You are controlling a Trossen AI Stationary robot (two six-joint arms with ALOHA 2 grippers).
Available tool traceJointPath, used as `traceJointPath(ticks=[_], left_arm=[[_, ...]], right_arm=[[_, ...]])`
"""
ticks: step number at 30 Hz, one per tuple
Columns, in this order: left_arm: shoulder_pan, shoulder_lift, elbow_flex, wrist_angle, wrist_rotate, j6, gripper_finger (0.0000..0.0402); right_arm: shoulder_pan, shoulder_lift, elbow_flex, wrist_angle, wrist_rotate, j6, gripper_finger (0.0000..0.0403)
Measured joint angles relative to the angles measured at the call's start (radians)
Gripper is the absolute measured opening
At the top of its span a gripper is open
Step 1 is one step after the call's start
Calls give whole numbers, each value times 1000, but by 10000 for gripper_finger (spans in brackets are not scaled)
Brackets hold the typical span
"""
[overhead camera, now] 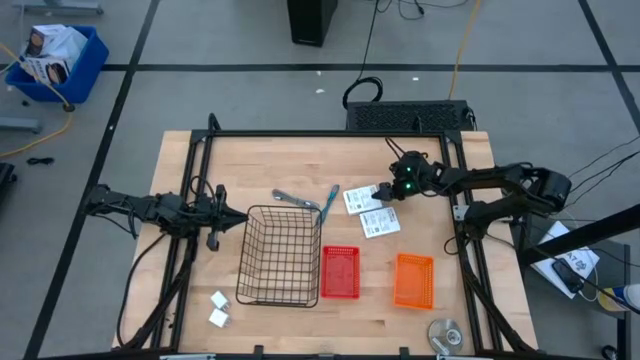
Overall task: Pick and place items into bin
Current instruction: Put the blue charger cable into the wire basket
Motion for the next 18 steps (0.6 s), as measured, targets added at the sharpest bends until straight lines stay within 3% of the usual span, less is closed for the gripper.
traceJointPath(ticks=[10, 18], left_arm=[[0, 0, 0, 0, 0, 0, 33], [0, 0, 0, 0, 0, 0, 33]], right_arm=[[5, -1, 0, 44, 2, -80, 215], [39, -2, 0, 54, 2, -295, 215]])
